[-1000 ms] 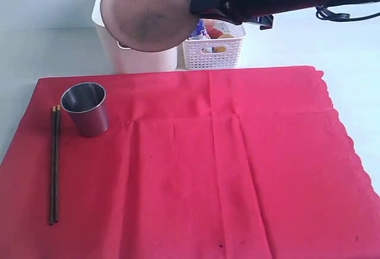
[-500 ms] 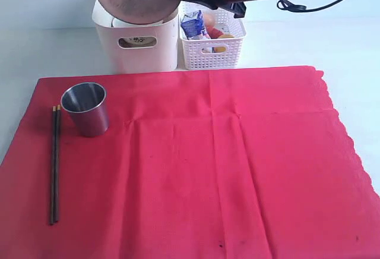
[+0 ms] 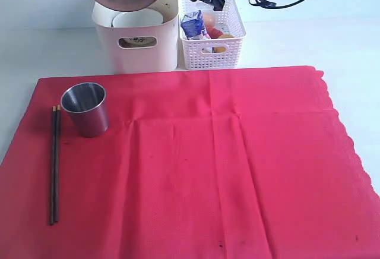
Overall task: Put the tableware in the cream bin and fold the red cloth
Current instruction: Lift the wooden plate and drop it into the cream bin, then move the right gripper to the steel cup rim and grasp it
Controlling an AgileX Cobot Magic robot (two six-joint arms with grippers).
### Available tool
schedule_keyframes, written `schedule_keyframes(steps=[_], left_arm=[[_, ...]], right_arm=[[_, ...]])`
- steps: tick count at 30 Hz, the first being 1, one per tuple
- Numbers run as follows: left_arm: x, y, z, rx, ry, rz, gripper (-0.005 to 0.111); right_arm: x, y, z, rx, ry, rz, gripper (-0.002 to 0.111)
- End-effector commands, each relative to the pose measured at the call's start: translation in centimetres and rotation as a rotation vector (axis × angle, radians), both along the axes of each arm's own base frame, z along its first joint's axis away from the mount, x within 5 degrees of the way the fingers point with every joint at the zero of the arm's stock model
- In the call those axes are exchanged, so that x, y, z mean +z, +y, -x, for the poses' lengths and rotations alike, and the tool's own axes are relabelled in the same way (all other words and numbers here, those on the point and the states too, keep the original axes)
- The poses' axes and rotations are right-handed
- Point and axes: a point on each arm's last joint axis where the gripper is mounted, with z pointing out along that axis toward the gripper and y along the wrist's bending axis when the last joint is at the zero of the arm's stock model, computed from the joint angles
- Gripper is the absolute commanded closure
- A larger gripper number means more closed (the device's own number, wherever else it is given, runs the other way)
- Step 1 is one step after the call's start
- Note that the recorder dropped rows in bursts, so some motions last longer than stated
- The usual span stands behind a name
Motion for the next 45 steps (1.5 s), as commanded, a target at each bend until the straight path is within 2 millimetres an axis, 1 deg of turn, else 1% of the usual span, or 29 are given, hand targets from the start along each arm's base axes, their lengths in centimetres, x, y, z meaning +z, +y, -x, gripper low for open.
schedule_keyframes(steps=[1,7,11,23,29,31,32,33,36,37,39,40,41,42,44,45], left_arm=[[0.1,-0.1,0.0,-0.008,-0.008,0.007,0.106],[0.1,-0.1,0.0,-0.008,-0.008,0.007,0.106],[0.1,-0.1,0.0,-0.008,-0.008,0.007,0.106],[0.1,-0.1,0.0,-0.008,-0.008,0.007,0.106],[0.1,-0.1,0.0,-0.008,-0.008,0.007,0.106],[0.1,-0.1,0.0,-0.008,-0.008,0.007,0.106],[0.1,-0.1,0.0,-0.008,-0.008,0.007,0.106],[0.1,-0.1,0.0,-0.008,-0.008,0.007,0.106],[0.1,-0.1,0.0,-0.008,-0.008,0.007,0.106],[0.1,-0.1,0.0,-0.008,-0.008,0.007,0.106],[0.1,-0.1,0.0,-0.008,-0.008,0.007,0.106],[0.1,-0.1,0.0,-0.008,-0.008,0.007,0.106],[0.1,-0.1,0.0,-0.008,-0.008,0.007,0.106],[0.1,-0.1,0.0,-0.008,-0.008,0.007,0.106],[0.1,-0.1,0.0,-0.008,-0.008,0.007,0.106],[0.1,-0.1,0.0,-0.008,-0.008,0.007,0.106]], right_arm=[[0.4,0.7,-1.0,-0.045,-0.023,-0.016,0.108],[-1.3,0.7,-1.8,-0.086,-0.008,0.017,0.108],[-1.9,0.5,-2.2,-0.124,-0.020,0.056,0.108],[-2.0,0.2,-2.5,-0.160,-0.033,0.081,0.108],[-2.2,0.7,-2.2,-0.142,-0.059,0.119,0.106],[-2.2,0.6,-2.2,-0.148,-0.060,0.121,0.101],[-2.2,0.6,-2.2,-0.148,-0.060,0.121,0.095],[-2.2,0.6,-2.2,-0.148,-0.060,0.121,0.093],[-2.2,0.7,-2.2,-0.143,-0.059,0.119,0.081],[-2.2,0.7,-2.2,-0.143,-0.060,0.121,0.079],[-2.2,0.7,-2.2,-0.143,-0.060,0.121,0.068],[-2.2,0.7,-2.1,-0.136,-0.060,0.120,0.064],[-1.9,0.9,-1.9,-0.103,-0.062,0.108,0.060],[-1.4,0.8,-1.7,-0.078,-0.080,0.112,0.059],[0.4,0.6,-0.9,-0.006,-0.183,0.190,0.059],[1.8,0.3,-0.5,0.015,-0.243,0.234,0.060]])
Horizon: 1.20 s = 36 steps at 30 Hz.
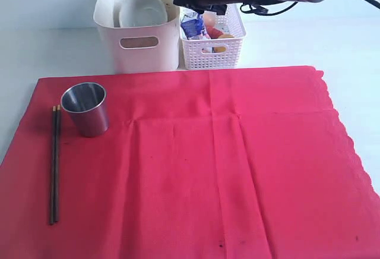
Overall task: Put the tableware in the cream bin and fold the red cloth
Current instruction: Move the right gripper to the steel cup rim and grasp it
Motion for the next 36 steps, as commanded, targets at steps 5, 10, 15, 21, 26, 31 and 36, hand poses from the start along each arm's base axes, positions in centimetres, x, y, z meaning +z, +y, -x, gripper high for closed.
schedule_keyframes(steps=[5,10,15,21,26,31,36], left_arm=[[0.1,-0.1,0.0,-0.008,-0.008,0.007,0.106],[0.1,-0.1,0.0,-0.008,-0.008,0.007,0.106],[0.1,-0.1,0.0,-0.008,-0.008,0.007,0.106],[0.1,-0.1,0.0,-0.008,-0.008,0.007,0.106],[0.1,-0.1,0.0,-0.008,-0.008,0.007,0.106],[0.1,-0.1,0.0,-0.008,-0.008,0.007,0.106],[0.1,-0.1,0.0,-0.008,-0.008,0.007,0.106]], right_arm=[[8.9,-1.3,2.9,0.164,-0.248,0.139,0.060],[11.6,-1.5,4.6,0.232,-0.264,0.114,0.060],[12.3,-1.2,6.1,0.315,-0.261,0.125,0.071],[11.5,1.4,8.7,0.398,-0.295,0.210,0.094],[10.8,3.8,11.2,0.485,-0.329,0.313,0.105],[9.6,5.8,13.2,0.556,-0.334,0.393,0.107],[7.6,7.3,14.4,0.618,-0.300,0.465,0.106]])
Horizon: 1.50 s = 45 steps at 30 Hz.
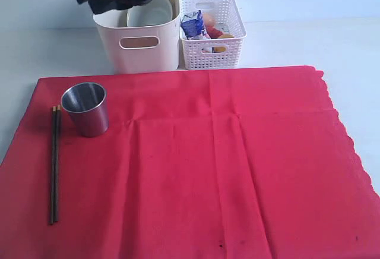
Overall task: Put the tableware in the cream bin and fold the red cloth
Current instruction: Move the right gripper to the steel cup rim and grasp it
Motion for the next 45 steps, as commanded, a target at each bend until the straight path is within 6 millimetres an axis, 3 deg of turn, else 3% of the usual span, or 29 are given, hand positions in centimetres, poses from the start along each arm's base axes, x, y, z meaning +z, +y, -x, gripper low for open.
schedule_keyframes(steps=[1,6,11,18,38,45], left_arm=[[0.1,-0.1,0.0,-0.008,-0.008,0.007,0.106],[0.1,-0.1,0.0,-0.008,-0.008,0.007,0.106],[0.1,-0.1,0.0,-0.008,-0.008,0.007,0.106],[0.1,-0.1,0.0,-0.008,-0.008,0.007,0.106],[0.1,-0.1,0.0,-0.008,-0.008,0.007,0.106],[0.1,-0.1,0.0,-0.008,-0.008,0.007,0.106]], right_arm=[[-2.0,1.1,1.0,0.041,0.014,0.080,0.104],[-4.4,2.4,1.7,0.085,0.023,0.143,0.090],[-7.0,3.7,2.2,0.107,0.026,0.189,0.068],[-10.7,4.5,1.2,0.073,0.015,0.215,0.039],[-14.6,5.2,-0.3,-0.008,-0.043,0.212,0.036],[-14.7,5.2,-0.3,-0.008,-0.042,0.213,0.037]])
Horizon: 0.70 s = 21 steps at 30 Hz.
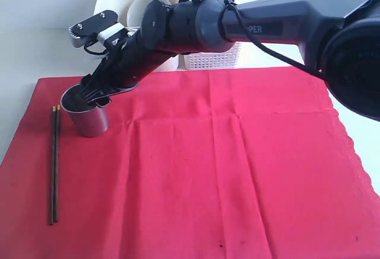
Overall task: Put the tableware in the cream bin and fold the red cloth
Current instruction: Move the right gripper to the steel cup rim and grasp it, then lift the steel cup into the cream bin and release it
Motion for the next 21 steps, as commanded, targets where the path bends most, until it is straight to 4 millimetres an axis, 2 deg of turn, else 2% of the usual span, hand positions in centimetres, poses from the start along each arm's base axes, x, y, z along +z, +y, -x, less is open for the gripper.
schedule_keyframes(steps=[1,5,9,21], left_arm=[[0.1,-0.1,0.0,-0.008,-0.008,0.007,0.106],[0.1,-0.1,0.0,-0.008,-0.008,0.007,0.106],[0.1,-0.1,0.0,-0.008,-0.008,0.007,0.106],[0.1,-0.1,0.0,-0.008,-0.008,0.007,0.106]], right_arm=[[0.1,0.1,0.0,-0.007,-0.012,-0.008,0.037],[0.1,0.1,0.0,-0.007,-0.012,-0.008,0.038],[0.0,0.1,0.0,-0.005,-0.009,-0.007,0.045],[-1.4,0.0,0.1,0.008,0.024,0.028,0.088]])
